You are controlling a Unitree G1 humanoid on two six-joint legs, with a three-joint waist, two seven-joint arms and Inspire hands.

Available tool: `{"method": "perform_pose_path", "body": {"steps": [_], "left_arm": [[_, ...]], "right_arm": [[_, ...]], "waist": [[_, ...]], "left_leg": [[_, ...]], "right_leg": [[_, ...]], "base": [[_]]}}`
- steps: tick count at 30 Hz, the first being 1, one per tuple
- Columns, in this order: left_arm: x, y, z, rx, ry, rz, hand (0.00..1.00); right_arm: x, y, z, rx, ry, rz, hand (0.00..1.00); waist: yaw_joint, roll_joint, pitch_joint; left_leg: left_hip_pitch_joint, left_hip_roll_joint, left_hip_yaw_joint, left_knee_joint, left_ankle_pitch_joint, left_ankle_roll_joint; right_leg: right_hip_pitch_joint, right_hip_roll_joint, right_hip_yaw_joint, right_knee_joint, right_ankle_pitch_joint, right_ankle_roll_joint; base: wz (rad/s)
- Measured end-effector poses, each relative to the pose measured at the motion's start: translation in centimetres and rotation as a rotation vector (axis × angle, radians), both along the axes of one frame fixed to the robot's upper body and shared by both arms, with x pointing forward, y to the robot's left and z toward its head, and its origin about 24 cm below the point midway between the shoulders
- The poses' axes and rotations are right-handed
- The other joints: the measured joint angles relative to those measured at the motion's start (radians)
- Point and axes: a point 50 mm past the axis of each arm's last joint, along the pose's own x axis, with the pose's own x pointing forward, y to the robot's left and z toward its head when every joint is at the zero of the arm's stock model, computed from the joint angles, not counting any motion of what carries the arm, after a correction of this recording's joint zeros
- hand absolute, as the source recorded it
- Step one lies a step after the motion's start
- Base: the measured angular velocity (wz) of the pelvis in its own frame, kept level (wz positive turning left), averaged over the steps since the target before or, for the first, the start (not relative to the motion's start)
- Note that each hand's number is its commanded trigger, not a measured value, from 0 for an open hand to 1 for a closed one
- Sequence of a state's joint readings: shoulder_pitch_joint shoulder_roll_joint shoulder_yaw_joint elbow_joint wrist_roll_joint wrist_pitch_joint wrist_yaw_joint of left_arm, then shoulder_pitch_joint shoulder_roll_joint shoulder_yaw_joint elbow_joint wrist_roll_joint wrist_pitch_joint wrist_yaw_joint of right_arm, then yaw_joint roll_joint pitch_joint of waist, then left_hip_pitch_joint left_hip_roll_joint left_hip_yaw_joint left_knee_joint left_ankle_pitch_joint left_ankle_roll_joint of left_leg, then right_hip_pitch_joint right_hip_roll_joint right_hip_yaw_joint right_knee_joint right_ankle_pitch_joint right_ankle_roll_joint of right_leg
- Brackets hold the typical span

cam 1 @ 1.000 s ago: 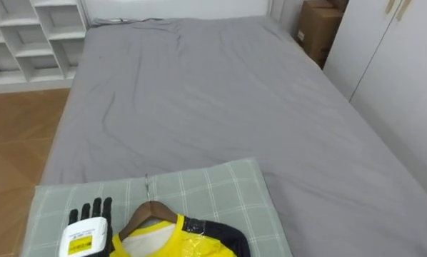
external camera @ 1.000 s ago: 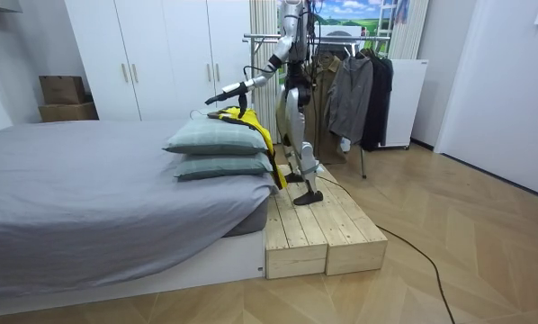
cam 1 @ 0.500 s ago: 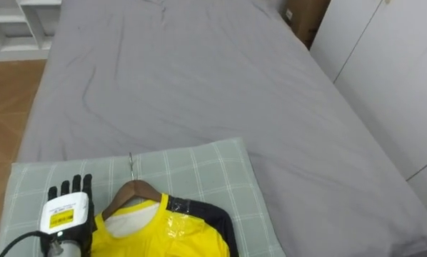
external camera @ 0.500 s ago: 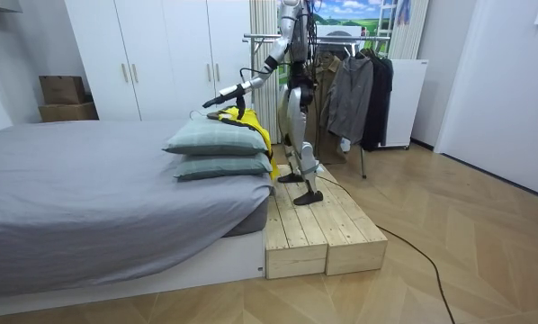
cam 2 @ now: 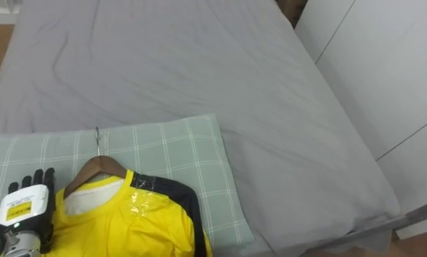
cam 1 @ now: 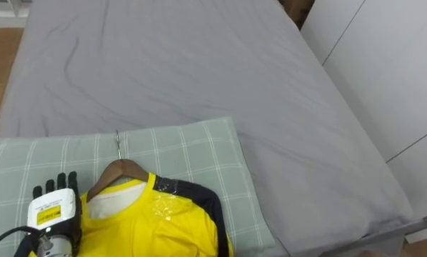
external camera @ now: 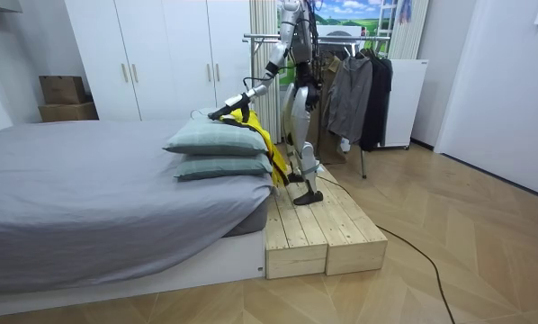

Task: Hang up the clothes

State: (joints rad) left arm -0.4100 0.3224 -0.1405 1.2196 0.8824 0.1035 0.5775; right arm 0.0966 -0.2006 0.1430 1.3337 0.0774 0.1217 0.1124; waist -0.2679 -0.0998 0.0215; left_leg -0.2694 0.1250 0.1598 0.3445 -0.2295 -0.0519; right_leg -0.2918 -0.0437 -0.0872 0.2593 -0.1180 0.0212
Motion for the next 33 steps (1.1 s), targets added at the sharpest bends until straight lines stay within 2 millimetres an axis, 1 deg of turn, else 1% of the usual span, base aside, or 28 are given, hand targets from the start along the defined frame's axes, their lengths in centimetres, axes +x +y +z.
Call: {"method": "perform_pose_path", "body": {"steps": [1,4,10,17,20,24,25,28,29,31,32,33], "left_arm": [[0.0,0.0,0.0,-0.004,0.000,0.002,0.00],[0.0,0.0,0.0,-0.008,0.002,0.003,0.00],[0.0,0.0,-0.1,-0.008,0.004,0.004,0.00],[0.0,0.0,0.0,-0.008,0.003,0.003,0.00],[0.0,0.1,0.0,-0.005,0.001,0.001,0.00],[0.2,0.1,0.2,-0.003,-0.008,0.000,0.00],[0.3,0.2,0.3,-0.003,-0.011,-0.001,0.00],[0.3,0.3,0.4,-0.004,-0.014,-0.005,0.00],[0.3,0.3,0.4,-0.004,-0.015,-0.006,0.05],[0.5,0.3,0.6,-0.003,-0.023,-0.010,0.47],[0.5,0.4,0.6,-0.002,-0.024,-0.010,0.61],[0.5,0.4,0.6,-0.001,-0.024,-0.010,0.94]], "right_arm": [[0.4,0.0,0.0,0.000,-0.012,0.005,0.00],[1.1,0.0,0.0,0.001,-0.037,0.012,0.00],[1.4,0.2,0.0,0.006,-0.041,0.018,0.00],[1.4,0.3,0.0,0.010,-0.037,0.027,0.00],[1.4,0.5,-0.1,0.018,-0.033,0.040,0.00],[1.3,0.6,-0.1,0.027,-0.028,0.052,0.00],[1.3,0.6,-0.1,0.027,-0.027,0.052,0.00],[1.2,0.6,-0.1,0.028,-0.024,0.051,0.00],[1.2,0.6,-0.1,0.029,-0.024,0.052,0.00],[1.2,0.7,-0.1,0.032,-0.024,0.053,0.00],[1.2,0.7,-0.1,0.032,-0.024,0.053,0.00],[1.2,0.8,-0.1,0.035,-0.023,0.053,0.00]], "waist": [[0.000,0.003,0.0019],[0.000,0.004,0.0032],[0.000,0.002,0.0044],[0.001,0.001,0.0046],[0.000,-0.001,0.0050],[0.000,-0.005,0.0072],[0.000,-0.007,0.0090],[0.000,-0.011,0.0089],[-0.001,-0.012,0.0089],[0.000,-0.013,0.0084],[0.000,-0.013,0.0088],[-0.001,-0.014,0.0092]], "left_leg": [[0.000,0.000,0.000,0.000,0.000,0.000],[0.000,0.000,0.000,0.000,0.000,0.000],[-0.002,-0.001,0.003,0.000,0.000,0.000],[-0.012,-0.001,0.003,0.002,0.001,0.001],[-0.030,-0.001,0.002,0.009,0.001,0.001],[-0.051,-0.001,0.003,0.022,0.001,0.001],[-0.054,0.000,0.003,0.028,0.001,0.001],[-0.058,0.000,0.003,0.036,0.001,0.002],[-0.059,0.000,0.003,0.037,0.001,0.002],[-0.070,0.000,0.003,0.044,0.002,0.003],[-0.073,0.000,0.003,0.047,0.002,0.003],[-0.075,0.001,0.003,0.051,0.002,0.003]], "right_leg": [[0.000,0.000,-0.001,0.000,0.000,0.000],[0.000,0.000,-0.001,-0.001,-0.001,0.000],[-0.006,-0.002,0.000,0.001,-0.001,0.000],[-0.014,-0.001,0.000,0.001,-0.001,0.000],[-0.041,-0.003,0.001,0.021,-0.001,0.000],[-0.061,-0.004,0.003,0.035,-0.004,-0.001],[-0.063,-0.004,0.003,0.036,-0.004,-0.002],[-0.063,-0.005,0.003,0.038,-0.003,-0.001],[-0.064,-0.005,0.003,0.038,-0.003,-0.001],[-0.073,-0.005,0.003,0.042,-0.001,-0.001],[-0.077,-0.006,0.003,0.047,-0.001,-0.001],[-0.078,-0.006,0.003,0.050,-0.001,-0.001]], "base": [[0.00],[0.00],[0.00],[0.00],[0.00],[0.00],[0.00],[0.00],[0.00],[0.00],[0.00],[0.00]]}}
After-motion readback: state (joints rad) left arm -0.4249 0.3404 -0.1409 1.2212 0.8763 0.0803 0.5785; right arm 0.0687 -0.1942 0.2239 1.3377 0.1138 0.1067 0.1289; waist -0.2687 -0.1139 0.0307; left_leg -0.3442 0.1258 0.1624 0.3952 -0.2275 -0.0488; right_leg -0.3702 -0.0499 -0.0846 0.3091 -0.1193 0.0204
